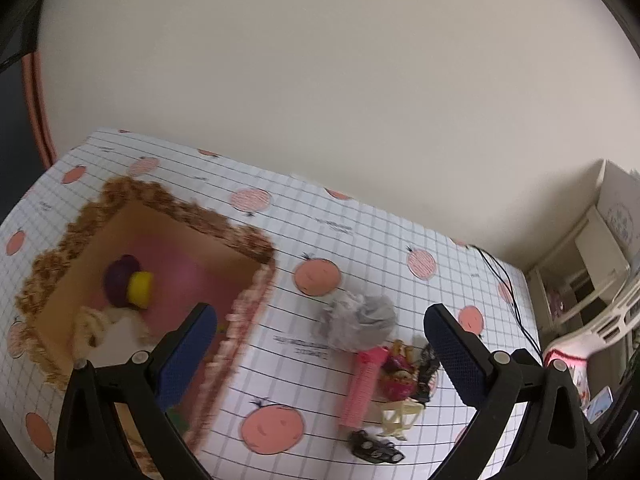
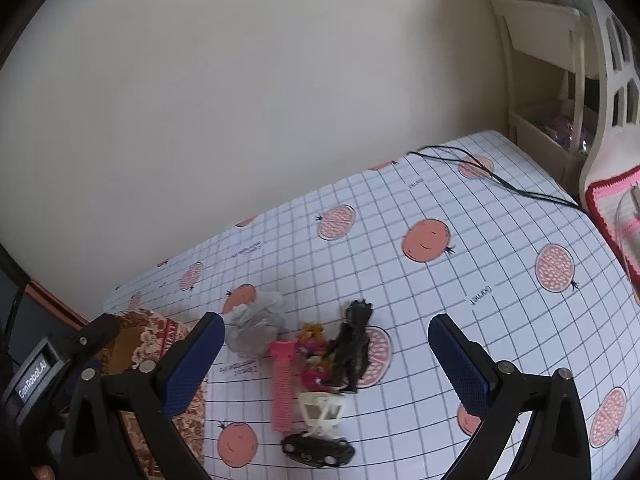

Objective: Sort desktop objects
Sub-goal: 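Move both tools back toward the remaining items on the table, then grasp the cream plastic piece with the right tool while the left tool reaches the pink roller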

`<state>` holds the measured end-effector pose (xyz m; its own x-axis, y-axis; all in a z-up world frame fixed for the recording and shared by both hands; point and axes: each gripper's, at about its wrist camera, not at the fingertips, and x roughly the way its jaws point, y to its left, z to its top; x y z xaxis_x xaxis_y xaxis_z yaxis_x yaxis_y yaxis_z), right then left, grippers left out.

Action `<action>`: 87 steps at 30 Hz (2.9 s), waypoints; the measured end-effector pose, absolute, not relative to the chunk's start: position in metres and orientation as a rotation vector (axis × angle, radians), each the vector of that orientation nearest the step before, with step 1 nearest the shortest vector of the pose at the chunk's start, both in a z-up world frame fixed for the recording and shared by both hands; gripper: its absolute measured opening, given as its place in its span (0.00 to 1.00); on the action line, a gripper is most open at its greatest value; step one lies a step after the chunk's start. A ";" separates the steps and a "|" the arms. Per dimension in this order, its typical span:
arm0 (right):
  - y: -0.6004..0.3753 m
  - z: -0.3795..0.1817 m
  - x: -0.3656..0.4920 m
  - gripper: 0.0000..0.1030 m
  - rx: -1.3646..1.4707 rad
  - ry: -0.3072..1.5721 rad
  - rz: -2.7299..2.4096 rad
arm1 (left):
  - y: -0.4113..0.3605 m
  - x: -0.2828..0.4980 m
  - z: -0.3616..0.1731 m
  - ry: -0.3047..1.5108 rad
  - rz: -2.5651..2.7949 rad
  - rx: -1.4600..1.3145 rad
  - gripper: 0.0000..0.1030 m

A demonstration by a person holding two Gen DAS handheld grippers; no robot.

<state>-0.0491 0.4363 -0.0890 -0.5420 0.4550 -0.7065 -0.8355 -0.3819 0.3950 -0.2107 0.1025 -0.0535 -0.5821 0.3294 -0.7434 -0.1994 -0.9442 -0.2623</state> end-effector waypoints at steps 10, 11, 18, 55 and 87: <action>0.441 -0.127 -0.054 1.00 -0.814 0.989 1.899 | 0.144 -0.213 -0.093 -0.090 2.423 -1.310 1.00; 0.441 -0.131 -0.056 1.00 -0.836 0.996 1.899 | 0.146 -0.213 -0.099 -0.074 2.410 -1.325 1.00; 0.436 -0.149 -0.066 1.00 -0.974 0.991 1.837 | 0.143 -0.216 -0.126 -0.047 2.386 -1.405 1.00; 0.418 -0.205 -0.102 0.39 -1.227 1.006 1.821 | 0.154 -0.218 -0.181 0.061 2.237 -1.604 0.94; 0.421 -0.170 -0.088 0.17 -1.150 0.953 1.798 | 0.187 -0.197 -0.201 0.263 2.142 -1.594 0.55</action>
